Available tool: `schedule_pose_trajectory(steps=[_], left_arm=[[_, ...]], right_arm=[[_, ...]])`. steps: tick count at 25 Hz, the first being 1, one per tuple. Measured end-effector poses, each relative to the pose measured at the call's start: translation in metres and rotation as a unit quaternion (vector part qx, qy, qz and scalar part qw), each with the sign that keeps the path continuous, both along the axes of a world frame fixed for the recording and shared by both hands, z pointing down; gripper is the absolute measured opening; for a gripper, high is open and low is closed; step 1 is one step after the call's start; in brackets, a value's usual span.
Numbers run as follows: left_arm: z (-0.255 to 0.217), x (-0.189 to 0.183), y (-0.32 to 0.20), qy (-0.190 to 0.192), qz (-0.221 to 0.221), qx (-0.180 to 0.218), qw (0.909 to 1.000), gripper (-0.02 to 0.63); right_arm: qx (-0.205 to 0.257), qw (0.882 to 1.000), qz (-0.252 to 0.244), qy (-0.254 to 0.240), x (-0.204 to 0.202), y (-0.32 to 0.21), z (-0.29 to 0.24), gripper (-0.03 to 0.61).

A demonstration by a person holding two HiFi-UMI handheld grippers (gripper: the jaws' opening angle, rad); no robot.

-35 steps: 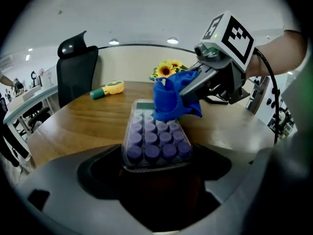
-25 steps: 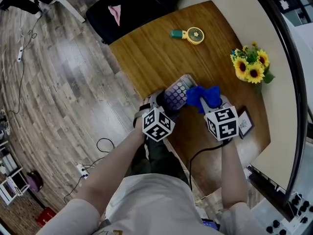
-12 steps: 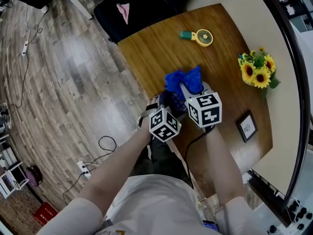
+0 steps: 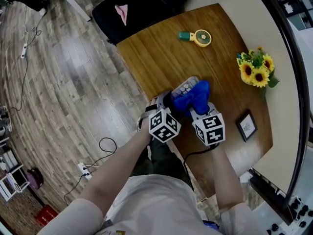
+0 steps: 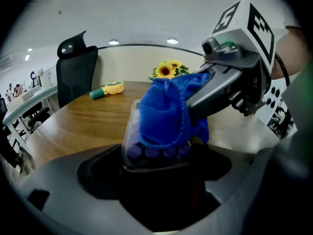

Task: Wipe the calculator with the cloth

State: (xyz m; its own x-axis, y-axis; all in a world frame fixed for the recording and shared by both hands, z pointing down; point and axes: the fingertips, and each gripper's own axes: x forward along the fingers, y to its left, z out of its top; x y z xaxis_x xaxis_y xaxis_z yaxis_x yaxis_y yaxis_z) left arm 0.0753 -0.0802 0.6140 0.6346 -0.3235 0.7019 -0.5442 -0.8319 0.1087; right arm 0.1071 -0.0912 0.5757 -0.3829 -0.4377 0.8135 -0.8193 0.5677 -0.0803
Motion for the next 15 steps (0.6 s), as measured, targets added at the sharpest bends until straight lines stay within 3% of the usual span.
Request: schedule_pose_trajectory(steps=[7, 11, 15], left_arm=[[0.001, 0.0, 0.0, 0.0, 0.0, 0.0, 1.0, 0.449], [0.0, 0.0, 0.0, 0.0, 0.001, 0.001, 1.0, 0.449], [0.0, 0.0, 0.0, 0.0, 0.0, 0.001, 1.0, 0.449]], right_arm=[[-0.081, 0.992, 0.002, 0.099, 0.058, 0.034, 0.016, 0.092], [-0.046, 0.997, 0.051, 0.047, 0.064, 0.01, -0.016, 0.092], [0.03, 0.998, 0.046, -0.018, 0.027, -0.032, -0.06, 0.095]])
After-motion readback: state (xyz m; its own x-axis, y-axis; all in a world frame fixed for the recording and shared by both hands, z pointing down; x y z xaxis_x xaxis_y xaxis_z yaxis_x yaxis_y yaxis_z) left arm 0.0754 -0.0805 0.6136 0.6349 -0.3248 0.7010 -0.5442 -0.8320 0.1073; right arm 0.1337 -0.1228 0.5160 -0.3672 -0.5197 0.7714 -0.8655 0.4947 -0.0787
